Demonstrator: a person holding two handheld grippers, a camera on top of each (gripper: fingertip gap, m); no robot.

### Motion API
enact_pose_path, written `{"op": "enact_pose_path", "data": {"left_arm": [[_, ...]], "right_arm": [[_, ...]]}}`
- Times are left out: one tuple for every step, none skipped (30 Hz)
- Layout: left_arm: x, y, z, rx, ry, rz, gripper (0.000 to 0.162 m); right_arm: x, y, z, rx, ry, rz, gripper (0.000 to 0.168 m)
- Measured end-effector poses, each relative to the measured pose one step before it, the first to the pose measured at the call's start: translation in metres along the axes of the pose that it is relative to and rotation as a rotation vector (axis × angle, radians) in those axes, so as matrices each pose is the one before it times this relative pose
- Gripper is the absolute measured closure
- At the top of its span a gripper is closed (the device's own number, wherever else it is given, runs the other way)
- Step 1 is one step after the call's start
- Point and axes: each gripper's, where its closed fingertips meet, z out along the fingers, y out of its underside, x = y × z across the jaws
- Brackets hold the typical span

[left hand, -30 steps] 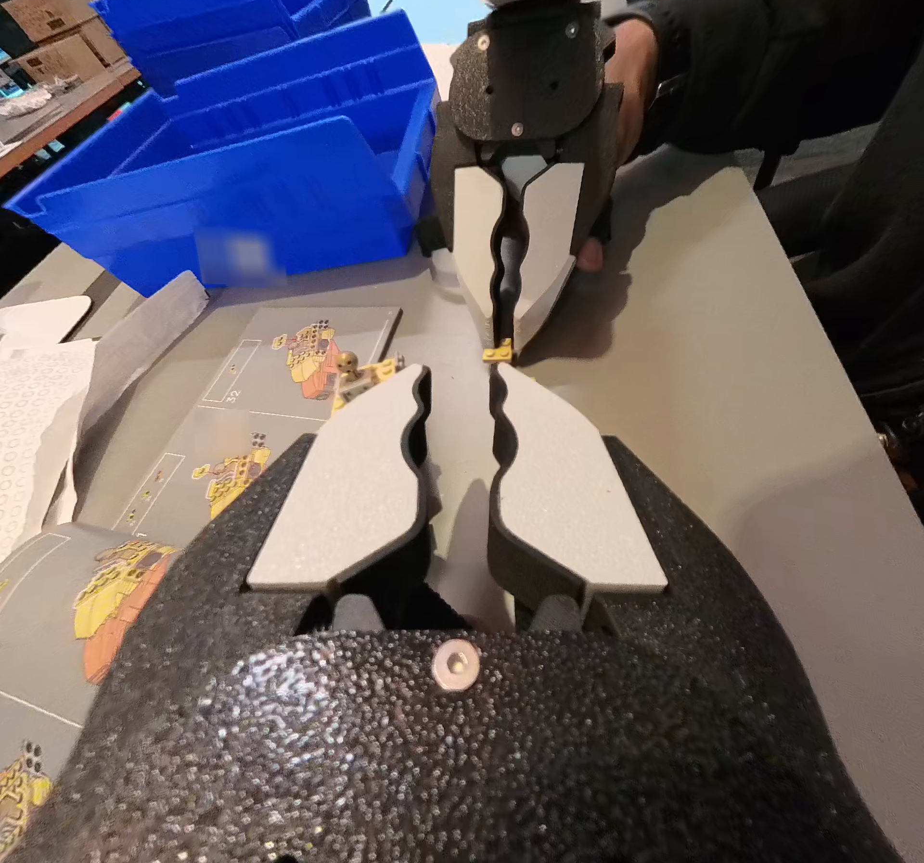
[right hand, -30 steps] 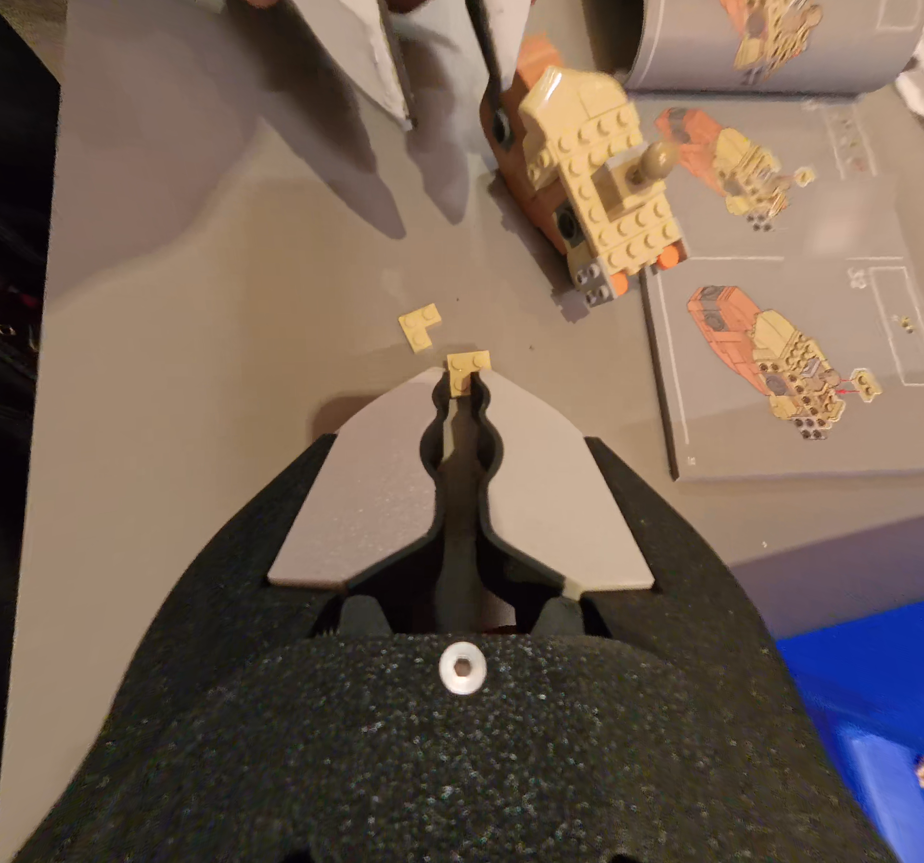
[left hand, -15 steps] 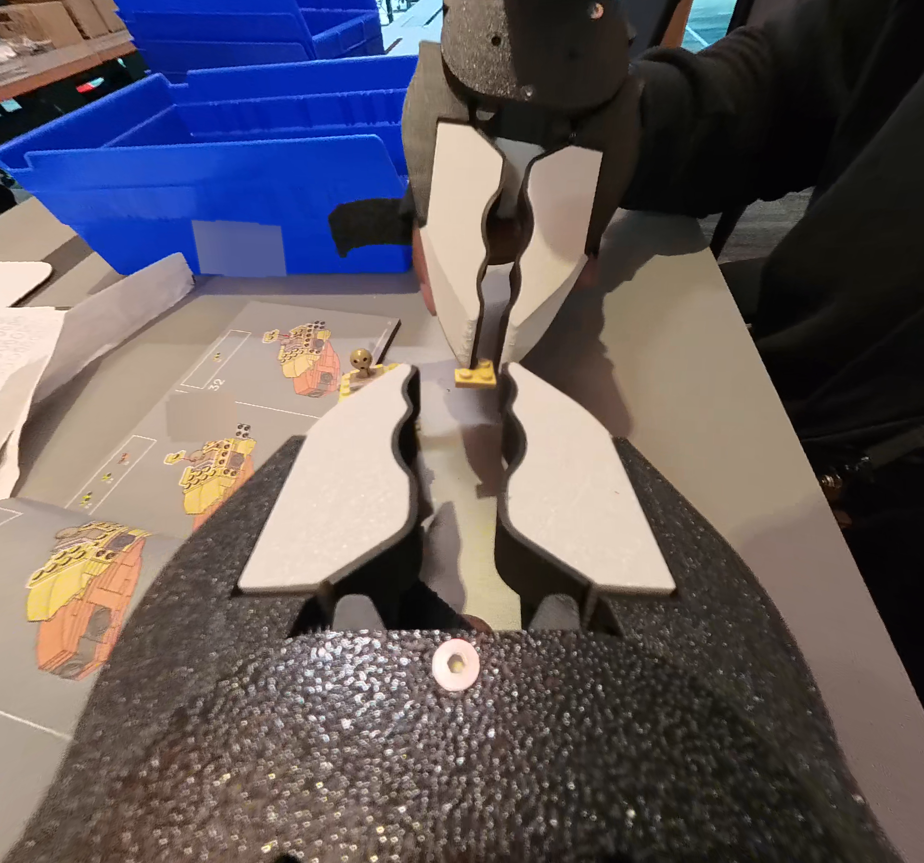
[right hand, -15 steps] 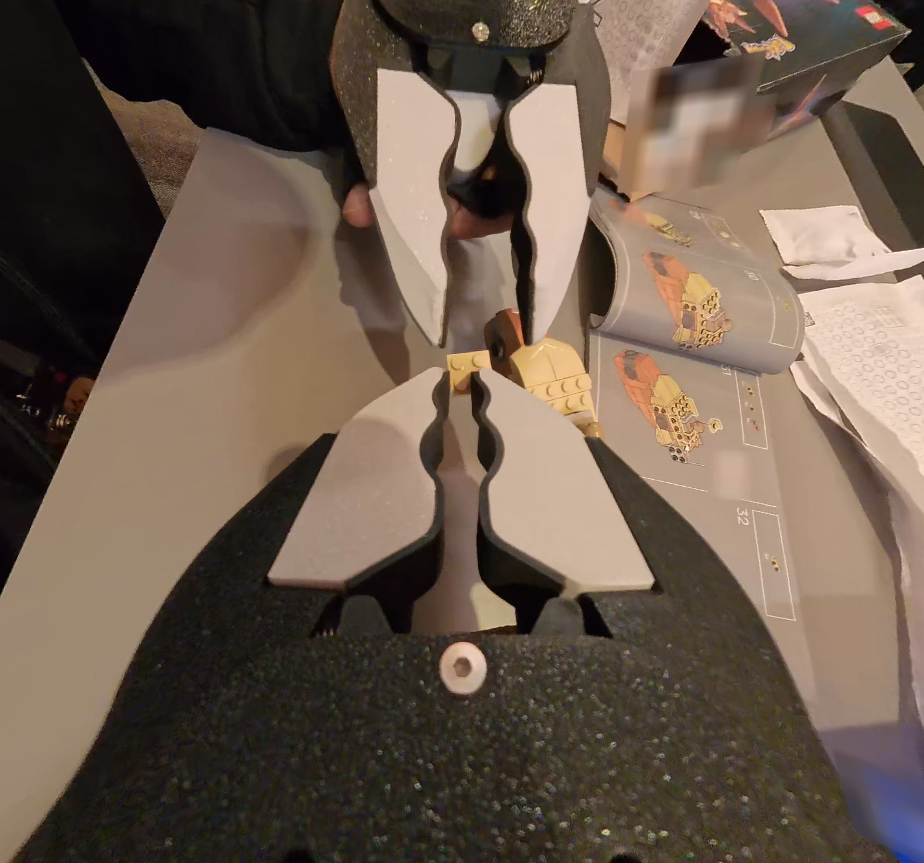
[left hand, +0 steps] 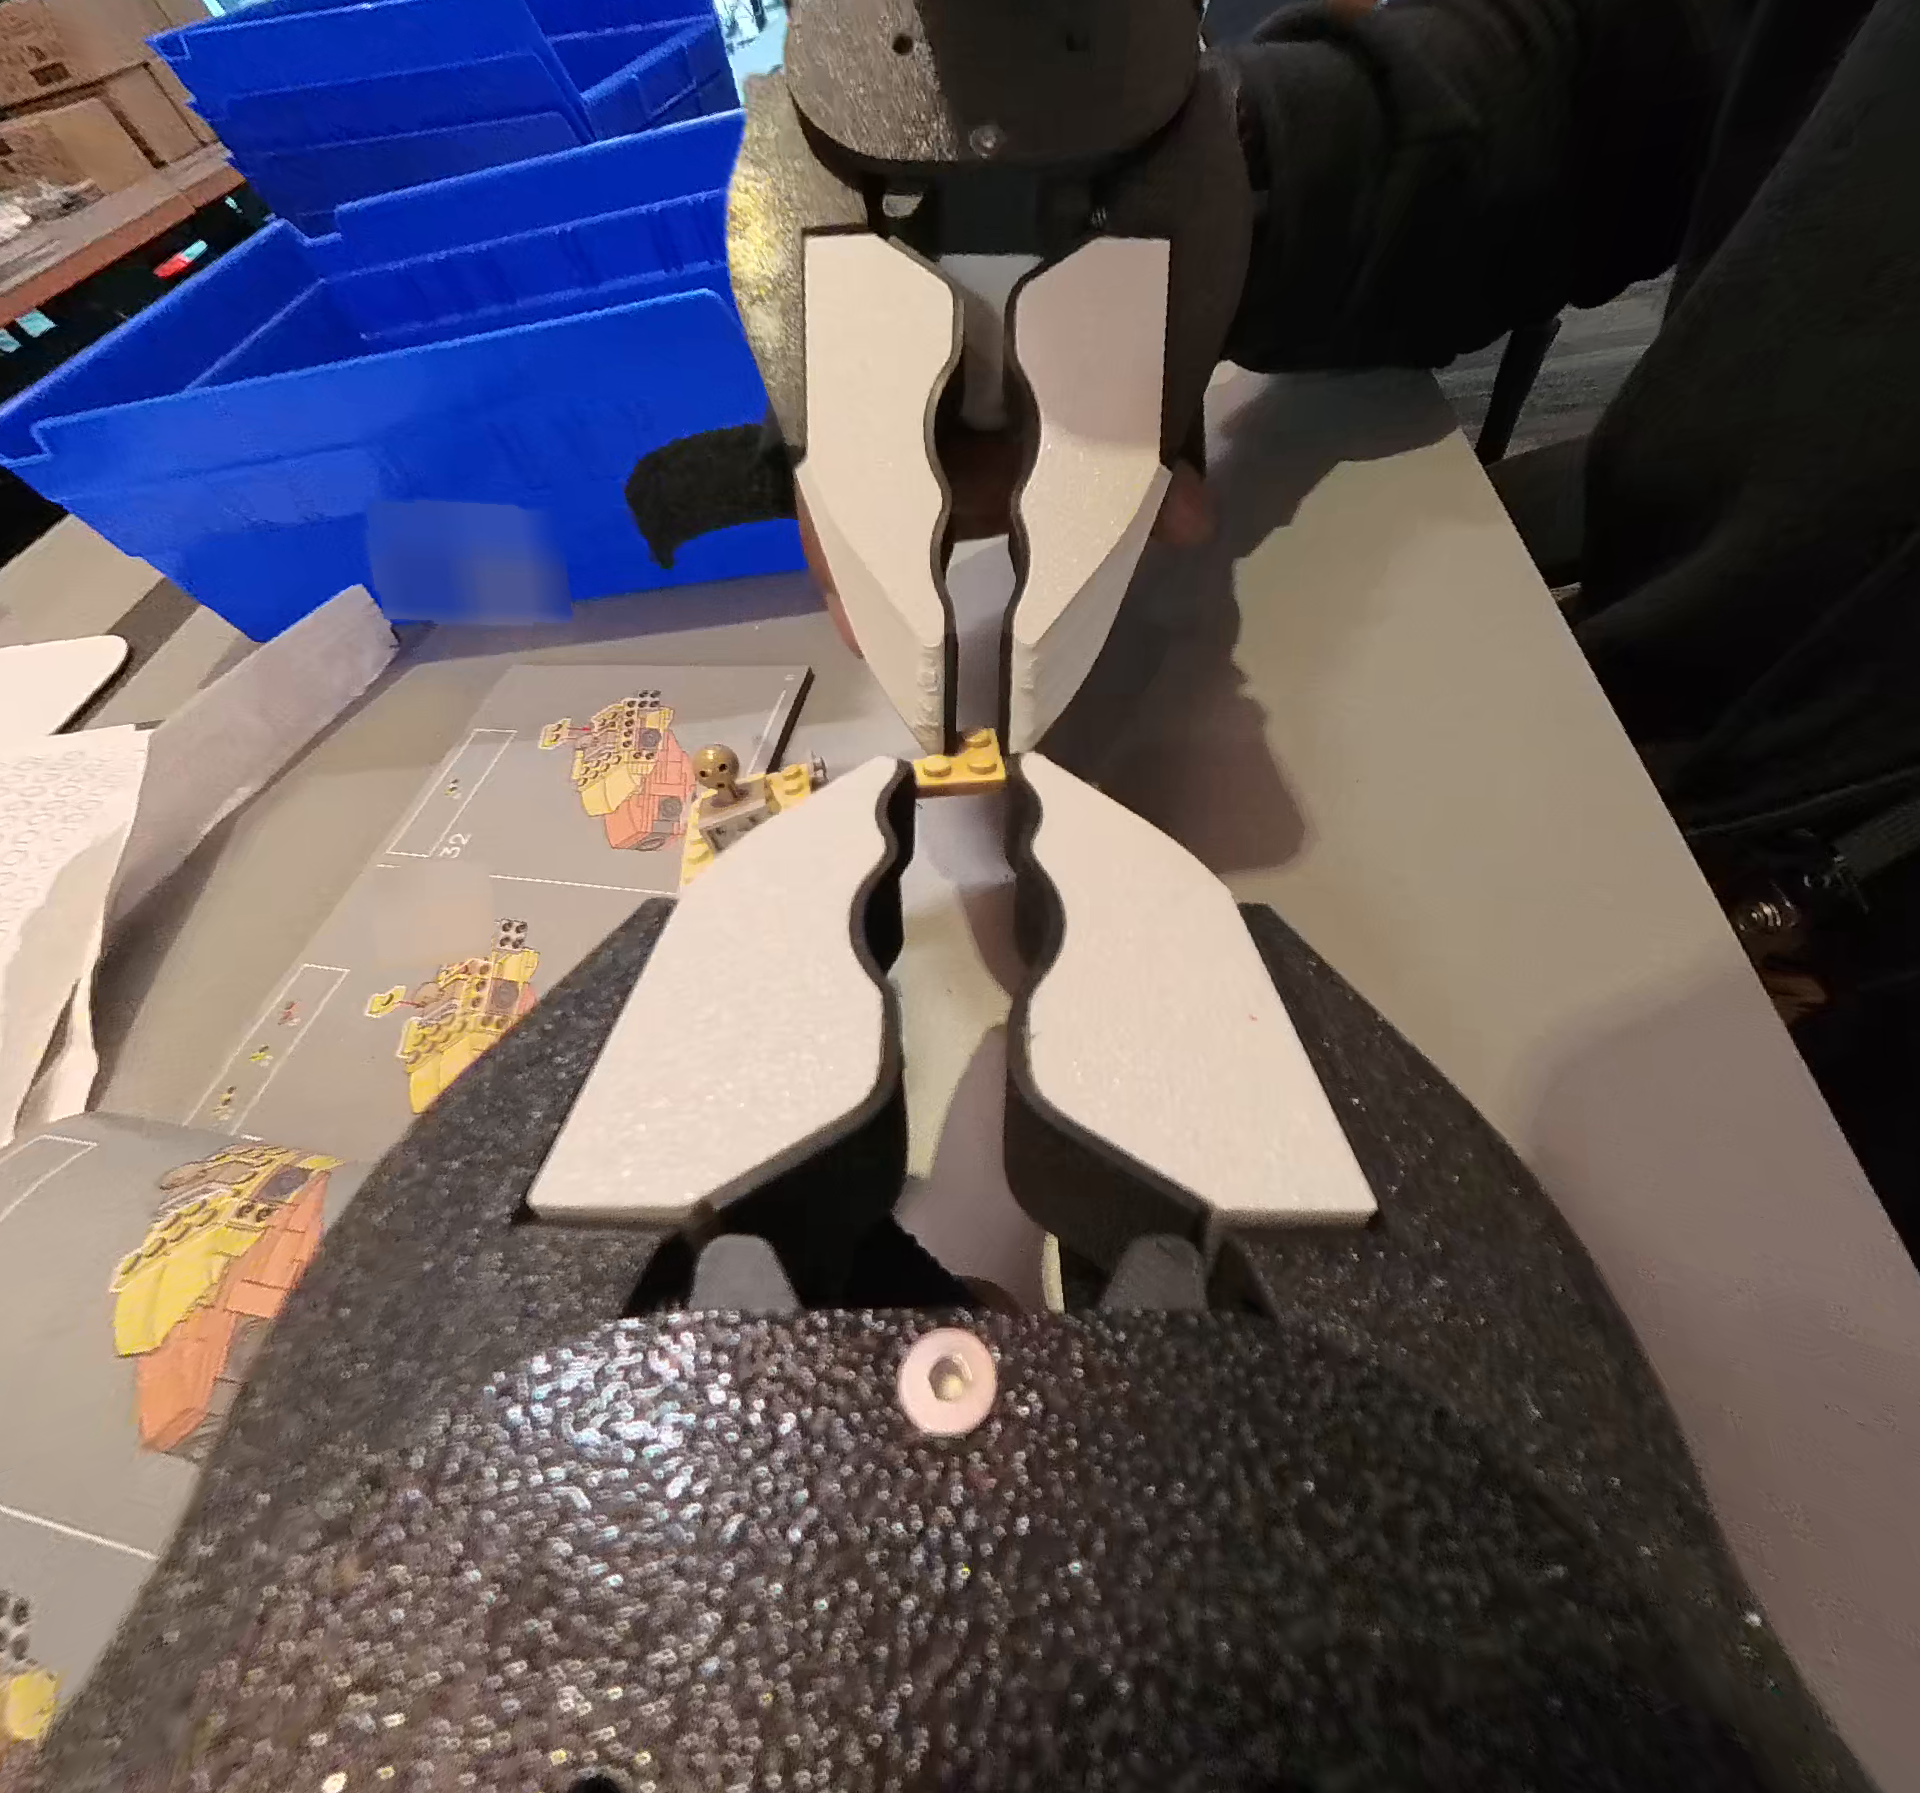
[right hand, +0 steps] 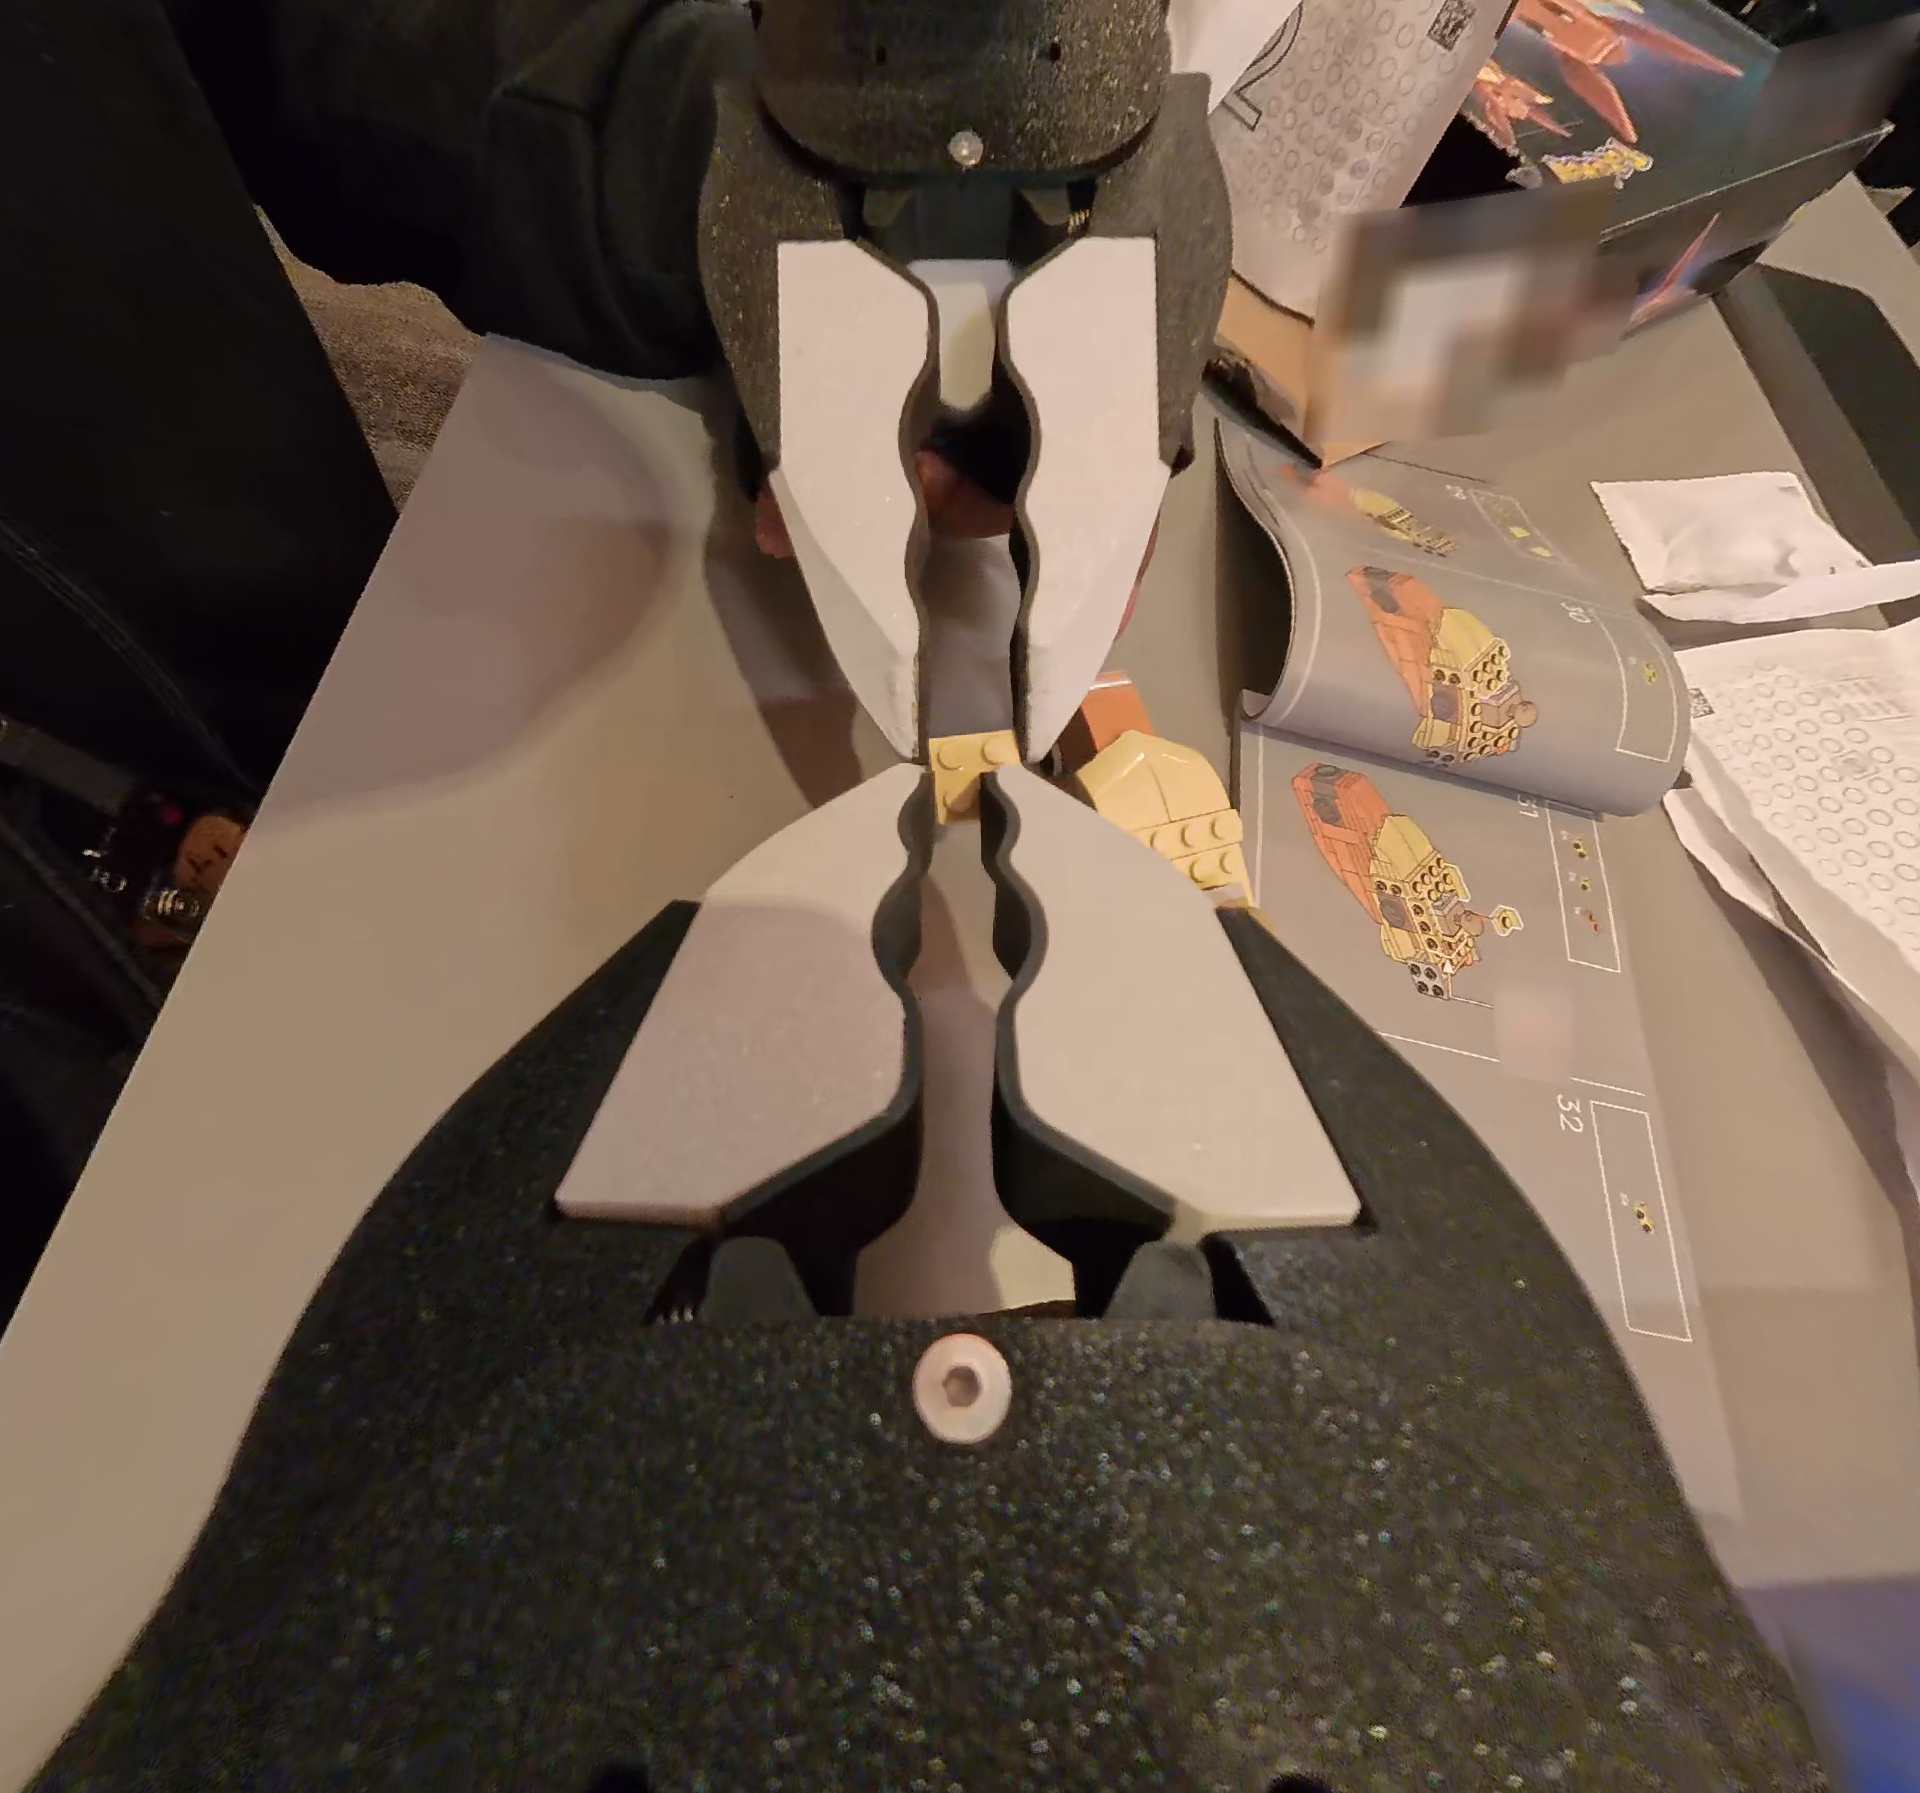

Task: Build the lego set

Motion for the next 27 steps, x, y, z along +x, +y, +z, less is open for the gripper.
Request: {"op": "enact_pose_path", "data": {"left_arm": [[-0.00108,-0.0005,-0.00043,0.0025,-0.0043,-0.0033,0.146],[-0.00099,-0.00082,-0.00052,0.0044,-0.003,-0.0063,0.146],[-0.00162,-0.00155,-0.00085,0.009,-0.0077,-0.0045,0.146],[-0.00268,-0.00178,-0.00153,0.0103,-0.0139,-0.0019,0.146],[-0.00459,-0.00121,-0.00208,0.0061,-0.0225,-0.005,0.146],[-0.00625,-0.00016,-0.00252,0.0013,-0.0294,-0.0094,0.146],[-0.00709,0.0008,-0.00259,-0.0036,-0.0296,-0.0141,0.146],[-0.00684,0.00194,-0.00206,-0.0092,-0.0252,-0.016,0.146],[-0.00619,0.00315,-0.0012,-0.0171,-0.0223,-0.014,0.146],[-0.00526,0.00309,-0.00039,-0.0172,-0.0177,-0.011,0.146],[-0.0035,0.00219,0.00028,-0.0122,-0.0093,-0.0096,0.146],[-0.00288,0.00124,0.00088,-0.0076,-0.0059,-0.0115,0.146],[-0.00296,0.00093,0.00121,-0.0066,-0.0074,-0.0176,0.146],[-0.00176,0.00065,0.00119,-0.0039,-0.002,-0.0185,0.146],[-0.00031,0.00049,0.00124,-0.0008,0.0064,-0.0147,0.146],[0.00018,0.00047,0.00098,-0.0005,0.0068,-0.0139,0.146],[-0.0001,0.00095,0.00097,-0.0012,0.0046,-0.0121,0.146],[-0.00031,0.00137,0.00097,-0.0034,0.0034,-0.0115,0.146],[-0.00062,0.00135,0.00089,-0.0032,0.0016,-0.0105,0.146],[-0.00044,0.00118,0.00081,-0.0026,0.0029,-0.0081,0.146],[-0.0004,0.00085,0.00074,-0.0012,0.0045,-0.0073,0.146],[-0.00006,0.00054,0.0008,0.0003,0.0061,-0.0079,0.146],[0.00023,0.00046,0.00096,-0.0008,0.0085,-0.0078,0.146],[0.0003,0.00046,0.00108,-0.0024,0.0092,-0.0067,0.146],[-0.00011,0.00034,0.00092,-0.0027,0.0033,-0.0047,0.146],[-0.0002,0.00057,0.0009,-0.0049,0.0012,0.001,0.146],[-0.00058,0.00046,0.00036,-0.0049,-0.0034,0.0068,0.146]], "right_arm": [[0.00129,-0.00106,-0.00022,0.0086,0.01,0.0017,0.16],[0.00265,-0.00049,-0.00048,0.0056,0.0186,0.0015,0.156],[0.0038,0.00015,-0.00086,0.0025,0.0256,0.0008,0.148],[0.00506,0.001,-0.00136,0.0006,0.0324,0.0043,0.142],[0.00637,0.00199,-0.00181,-0.0009,0.0386,0.0162,0.137],[0.007,0.00363,-0.00145,-0.0061,0.0383,0.0293,0.133],[0.00741,0.00488,-0.0004,-0.0133,0.0384,0.0335,0.127],[0.00685,0.00573,0.0009,-0.0178,0.0364,0.0286,0.122],[0.00567,0.00628,0.00243,-0.0235,0.0296,0.0214,0.118],[0.00345,0.00617,0.00392,-0.028,0.0167,0.0136,0.111],[0.00242,0.00582,0.00473,-0.0299,0.0102,0.0088,0.105],[0.00235,0.00512,0.00504,-0.026,0.0093,0.0064,0.102],[0.0013,0.00376,0.00477,-0.0196,0.001,0.0037,0.098],[0.00003,0.0025,0.00403,-0.0117,-0.007,0.0026,0.096],[-0.00007,0.00146,0.00307,-0.0043,-0.0082,0.0017,0.097],[-0.00044,0.0013,0.00255,-0.0033,-0.0107,-0.0021,0.098],[-0.00039,0.00133,0.00201,-0.0036,-0.0096,-0.0095,0.099],[0.00087,0.00172,0.00151,-0.0051,-0.0005,-0.016,0.102],[0.00092,0.00247,0.00143,-0.0105,0.0006,-0.0193,0.104],[0.00073,0.00291,0.0017,-0.0132,-0.0004,-0.014,0.105],[-0.00139,0.00206,0.00176,-0.0093,-0.013,-0.0135,0.107],[-0.00094,0.00149,0.00153,-0.0062,-0.0077,-0.0095,0.108],[0.00076,0.00042,0.00139,-0.0012,0.0052,-0.0051,0.108],[0.00046,-0.00017,0.0008,0.0022,0.0015,-0.0042,0.11],[-0.00012,-0.00084,-0.00002,0.0048,-0.0024,-0.0018,0.115],[-0.0002,-0.00104,-0.00056,0.0084,-0.002,-0.0004,0.122],[-0.00055,-0.00095,-0.00039,0.0097,-0.0026,0.0001,0.122]]}}
